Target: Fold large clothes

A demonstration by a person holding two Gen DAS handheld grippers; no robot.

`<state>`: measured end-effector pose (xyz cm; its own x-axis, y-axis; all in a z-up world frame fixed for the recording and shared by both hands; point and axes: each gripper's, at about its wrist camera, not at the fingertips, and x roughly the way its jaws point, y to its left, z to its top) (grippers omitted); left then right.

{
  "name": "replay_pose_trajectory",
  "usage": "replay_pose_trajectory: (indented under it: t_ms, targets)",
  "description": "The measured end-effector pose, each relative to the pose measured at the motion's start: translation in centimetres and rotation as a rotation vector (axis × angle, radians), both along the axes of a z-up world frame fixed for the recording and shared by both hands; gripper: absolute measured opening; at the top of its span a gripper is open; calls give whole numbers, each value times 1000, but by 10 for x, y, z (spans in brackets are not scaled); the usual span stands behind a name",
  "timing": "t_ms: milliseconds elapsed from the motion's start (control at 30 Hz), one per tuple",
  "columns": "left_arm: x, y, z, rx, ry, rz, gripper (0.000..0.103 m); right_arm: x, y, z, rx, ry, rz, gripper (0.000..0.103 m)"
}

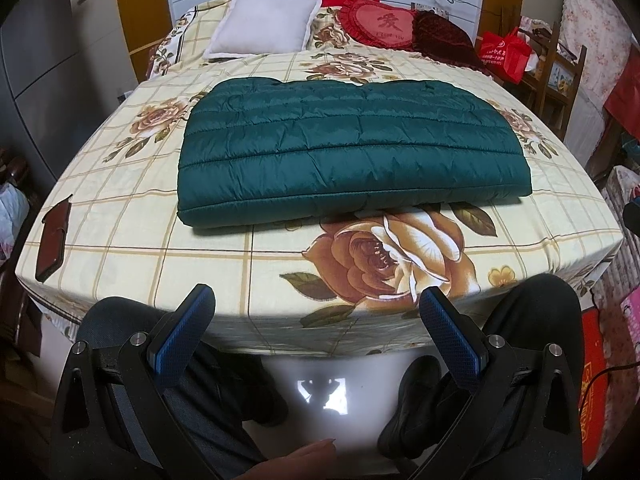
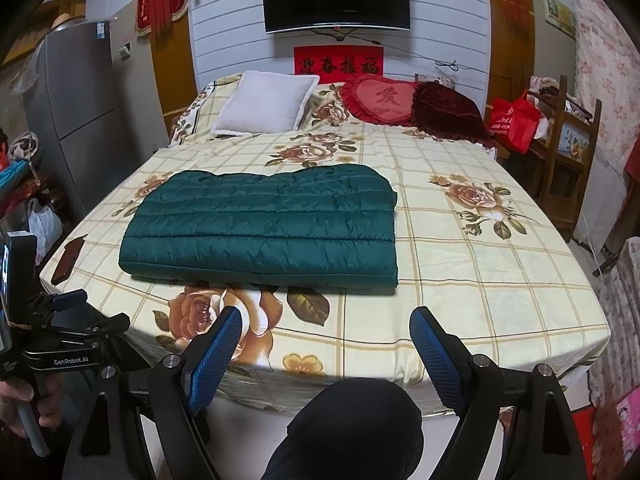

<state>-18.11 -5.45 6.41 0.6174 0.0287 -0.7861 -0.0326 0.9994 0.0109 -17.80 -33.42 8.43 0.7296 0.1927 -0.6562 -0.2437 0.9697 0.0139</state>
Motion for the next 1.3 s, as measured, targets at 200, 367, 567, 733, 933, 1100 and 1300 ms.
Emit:
replay_pose_trajectory:
  t_ms: [200,367,567,733,933,1100,1300]
  targets:
    - [0,-1,0,0,1,2,102,-2,0,1,5,-5,-2,84]
    - [0,0,0,-2,2,1,102,-3,1,1,6,-5,0,84]
    - [-1,-1,0,1,0,5,102,-4,1,2,6,-10,9,84]
    - [0,-1,0,0,1,6,102,-5,1,3,6,-16,17,84]
    - [0,-1,0,1,3,4,102,-5,2,3,8,-14,16,84]
    - [0,-1,0,-8,-2,2,102,-5,3,3,10,-8,18,84]
    - [-1,-2,0,-8,-4,7,102,-3,3,2,10,-4,18,84]
